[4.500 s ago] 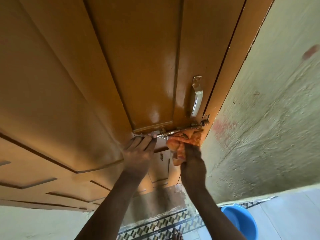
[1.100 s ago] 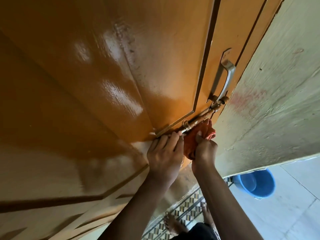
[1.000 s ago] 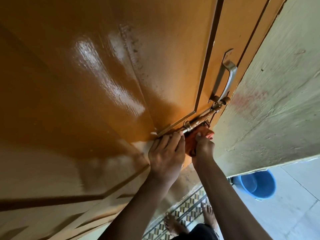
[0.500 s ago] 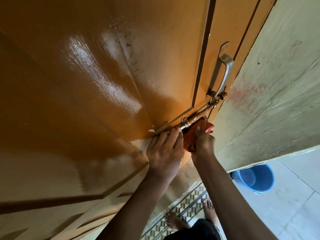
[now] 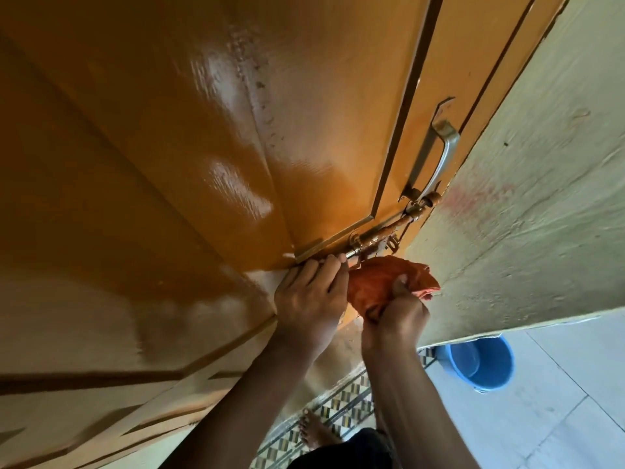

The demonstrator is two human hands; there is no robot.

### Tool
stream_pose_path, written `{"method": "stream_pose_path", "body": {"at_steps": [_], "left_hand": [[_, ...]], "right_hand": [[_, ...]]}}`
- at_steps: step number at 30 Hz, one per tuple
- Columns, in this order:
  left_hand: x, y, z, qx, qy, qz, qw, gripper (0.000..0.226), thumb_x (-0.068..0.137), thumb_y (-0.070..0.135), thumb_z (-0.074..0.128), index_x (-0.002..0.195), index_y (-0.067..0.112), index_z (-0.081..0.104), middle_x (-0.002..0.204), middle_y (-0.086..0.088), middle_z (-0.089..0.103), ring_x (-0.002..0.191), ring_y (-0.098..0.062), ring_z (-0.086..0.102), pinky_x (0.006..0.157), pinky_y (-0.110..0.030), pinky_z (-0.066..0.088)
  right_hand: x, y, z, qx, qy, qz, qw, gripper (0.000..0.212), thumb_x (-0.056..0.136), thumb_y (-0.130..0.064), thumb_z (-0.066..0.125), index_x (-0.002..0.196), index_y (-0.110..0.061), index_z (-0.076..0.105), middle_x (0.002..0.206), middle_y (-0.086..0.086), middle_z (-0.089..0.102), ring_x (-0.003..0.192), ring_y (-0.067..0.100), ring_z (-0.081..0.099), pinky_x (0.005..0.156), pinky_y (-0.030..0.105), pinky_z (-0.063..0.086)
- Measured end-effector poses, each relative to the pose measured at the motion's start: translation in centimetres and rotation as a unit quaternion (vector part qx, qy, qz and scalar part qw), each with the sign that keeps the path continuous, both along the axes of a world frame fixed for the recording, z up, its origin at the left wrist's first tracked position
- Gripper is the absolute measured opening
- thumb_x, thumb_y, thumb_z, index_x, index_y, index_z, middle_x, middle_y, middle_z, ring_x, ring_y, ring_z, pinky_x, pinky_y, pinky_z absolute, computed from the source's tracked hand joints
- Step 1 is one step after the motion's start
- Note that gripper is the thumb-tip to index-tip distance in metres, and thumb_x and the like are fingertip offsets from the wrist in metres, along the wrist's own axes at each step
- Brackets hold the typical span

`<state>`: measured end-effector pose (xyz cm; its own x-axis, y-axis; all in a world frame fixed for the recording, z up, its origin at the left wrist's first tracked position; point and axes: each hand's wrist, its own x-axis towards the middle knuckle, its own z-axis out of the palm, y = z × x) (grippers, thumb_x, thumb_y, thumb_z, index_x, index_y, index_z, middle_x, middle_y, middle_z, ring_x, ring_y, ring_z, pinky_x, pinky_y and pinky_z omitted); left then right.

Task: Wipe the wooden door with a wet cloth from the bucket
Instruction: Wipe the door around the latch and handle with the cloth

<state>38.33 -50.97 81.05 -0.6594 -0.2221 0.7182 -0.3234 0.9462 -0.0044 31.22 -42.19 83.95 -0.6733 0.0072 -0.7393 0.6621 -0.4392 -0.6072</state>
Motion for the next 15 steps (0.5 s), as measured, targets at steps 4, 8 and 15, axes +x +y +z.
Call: {"method": "stream_pose_path", "body": {"at_steps": [4,8,15], "left_hand": [[-0.2,0.1,-0.3,-0.007,0.014,-0.001,1.000,0.012,0.101,0.009,0.074,0.096,0.009,0.085,0.092,-0.003,0.079,0.072,-0.019,0.069,0.061,-0.032,0.052],[-0.4,0.3,-0.1,-0.011,0.025,0.007,1.000,0.015,0.102,0.010,0.073,0.093,0.009,0.086,0.094,-0.003,0.080,0.076,-0.017,0.071,0.064,-0.029,0.050],[-0.3,0.3,-0.5,-0.023,0.014,0.006,1.000,0.013,0.101,0.009,0.073,0.096,0.009,0.085,0.093,-0.004,0.079,0.072,-0.019,0.067,0.064,-0.031,0.047]], "right_hand": [[-1.1,1.3,-0.9,-0.002,-0.050,-0.002,0.999,0.024,0.102,-0.011,0.053,0.126,-0.007,0.056,0.090,0.006,0.064,0.080,0.022,0.062,0.063,0.040,0.054],[-1.9,3.1,-2.4,0.037,-0.080,-0.013,0.996,0.007,0.104,-0.017,0.051,0.108,-0.013,0.056,0.089,0.006,0.061,0.074,0.021,0.060,0.067,0.044,0.059],[-1.7,4.2,-0.8,0.053,0.028,-0.032,0.998,0.019,0.101,-0.020,0.059,0.119,-0.016,0.055,0.103,0.001,0.069,0.087,0.017,0.067,0.083,0.043,0.054]]}}
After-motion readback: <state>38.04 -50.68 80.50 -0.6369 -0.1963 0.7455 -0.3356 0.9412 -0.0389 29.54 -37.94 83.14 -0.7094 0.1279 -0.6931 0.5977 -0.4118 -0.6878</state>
